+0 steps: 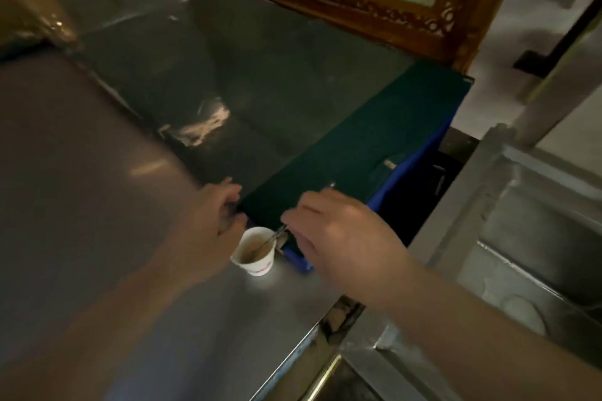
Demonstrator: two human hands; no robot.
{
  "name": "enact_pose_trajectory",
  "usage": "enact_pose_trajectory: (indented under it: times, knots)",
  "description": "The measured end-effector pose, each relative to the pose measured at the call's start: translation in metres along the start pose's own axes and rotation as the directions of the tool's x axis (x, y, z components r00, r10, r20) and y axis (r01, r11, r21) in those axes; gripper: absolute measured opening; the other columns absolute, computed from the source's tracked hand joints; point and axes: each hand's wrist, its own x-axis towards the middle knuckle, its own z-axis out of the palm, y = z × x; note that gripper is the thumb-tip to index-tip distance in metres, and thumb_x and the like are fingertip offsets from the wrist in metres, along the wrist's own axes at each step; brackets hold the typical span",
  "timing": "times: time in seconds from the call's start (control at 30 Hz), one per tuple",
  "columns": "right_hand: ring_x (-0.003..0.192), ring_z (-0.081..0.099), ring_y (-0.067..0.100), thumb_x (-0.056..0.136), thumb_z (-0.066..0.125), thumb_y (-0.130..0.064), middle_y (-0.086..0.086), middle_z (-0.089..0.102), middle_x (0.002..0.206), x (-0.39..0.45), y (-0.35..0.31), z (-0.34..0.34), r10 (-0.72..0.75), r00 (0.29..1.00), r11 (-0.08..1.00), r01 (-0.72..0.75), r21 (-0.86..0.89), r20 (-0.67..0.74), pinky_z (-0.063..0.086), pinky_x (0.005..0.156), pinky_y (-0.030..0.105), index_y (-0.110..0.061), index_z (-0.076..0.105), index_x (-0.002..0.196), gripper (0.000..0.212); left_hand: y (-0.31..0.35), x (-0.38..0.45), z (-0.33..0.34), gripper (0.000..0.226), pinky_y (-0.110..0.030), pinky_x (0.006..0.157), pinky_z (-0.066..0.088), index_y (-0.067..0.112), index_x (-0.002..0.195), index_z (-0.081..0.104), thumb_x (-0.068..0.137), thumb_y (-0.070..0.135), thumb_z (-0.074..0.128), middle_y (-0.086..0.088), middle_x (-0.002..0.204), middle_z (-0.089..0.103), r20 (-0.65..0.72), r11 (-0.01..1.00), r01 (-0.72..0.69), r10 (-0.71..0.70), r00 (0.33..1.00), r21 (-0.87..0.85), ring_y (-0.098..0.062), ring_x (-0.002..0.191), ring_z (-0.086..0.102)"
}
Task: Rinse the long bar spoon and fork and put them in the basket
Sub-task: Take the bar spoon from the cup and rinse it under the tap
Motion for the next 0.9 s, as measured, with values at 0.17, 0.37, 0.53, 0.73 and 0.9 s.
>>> enact_pose_trajectory:
  times: [0.17, 0.37, 0.53, 0.73, 0.9]
  knots:
    - [0.113, 0.041, 0.029, 0.094, 0.045, -0.018, 0.005, 0.054, 0.113, 0.056, -0.006, 0.020, 0.042, 0.970, 0.927, 0.051, -0.371, 0.239, 0.031, 0.091, 0.044, -0.016, 0.063, 0.105, 0.021, -0.049, -0.016, 0.021, 0.086, -0.030, 0.105, 0.032, 0.017, 0.148, 0.032, 0.078, 0.052, 0.067, 0.000, 0.148, 0.040, 0.274, 0.982, -0.033, -0.019, 0.962, 0.185, -0.019, 0.134, 0.039]
    - [0.107, 0.047, 0.029, 0.094, 0.048, -0.020, 0.004, 0.057, 0.106, 0.069, -0.003, 0.039, 0.311, 0.858, 0.829, -0.034, -0.558, 0.409, 0.022, 0.102, 0.056, -0.022, 0.057, 0.088, 0.011, -0.068, -0.016, 0.032, 0.047, -0.027, 0.081, 0.044, 0.026, 0.112, 0.057, 0.073, 0.050, 0.069, 0.011, 0.103, 0.054, 0.223, 0.986, -0.130, 0.105, 0.969, 0.102, -0.014, 0.098, 0.055]
    - [0.085, 0.045, 0.026, 0.092, 0.050, -0.019, 0.000, 0.049, 0.086, 0.072, 0.002, 0.052, 0.310, 0.871, 0.827, -0.048, -0.560, 0.382, 0.024, 0.094, 0.052, -0.021, 0.043, 0.077, 0.017, -0.078, -0.009, 0.040, 0.042, -0.026, 0.082, 0.046, 0.026, 0.115, 0.059, 0.078, 0.042, 0.068, 0.008, 0.107, 0.059, 0.225, 0.995, -0.078, 0.063, 0.972, 0.059, -0.013, 0.098, 0.056]
    - [0.075, 0.040, 0.023, 0.089, 0.053, -0.017, -0.001, 0.050, 0.080, 0.071, 0.002, 0.056, 0.265, 0.909, 0.854, -0.066, -0.516, 0.322, 0.026, 0.086, 0.046, -0.021, 0.048, 0.075, 0.015, -0.087, -0.008, 0.048, 0.045, -0.025, 0.082, 0.046, 0.023, 0.118, 0.060, 0.078, 0.043, 0.068, 0.005, 0.110, 0.061, 0.207, 0.994, -0.075, 0.058, 0.977, 0.077, -0.013, 0.097, 0.056]
    - [0.078, 0.034, 0.022, 0.090, 0.049, -0.016, -0.002, 0.044, 0.080, 0.067, 0.006, 0.053, 0.264, 0.913, 0.867, -0.084, -0.491, 0.311, 0.028, 0.089, 0.045, -0.022, 0.045, 0.078, 0.014, -0.086, -0.004, 0.048, 0.043, -0.026, 0.080, 0.048, 0.022, 0.114, 0.062, 0.076, 0.042, 0.069, 0.005, 0.107, 0.062, 0.196, 0.995, -0.073, 0.058, 0.979, 0.068, -0.012, 0.094, 0.057]
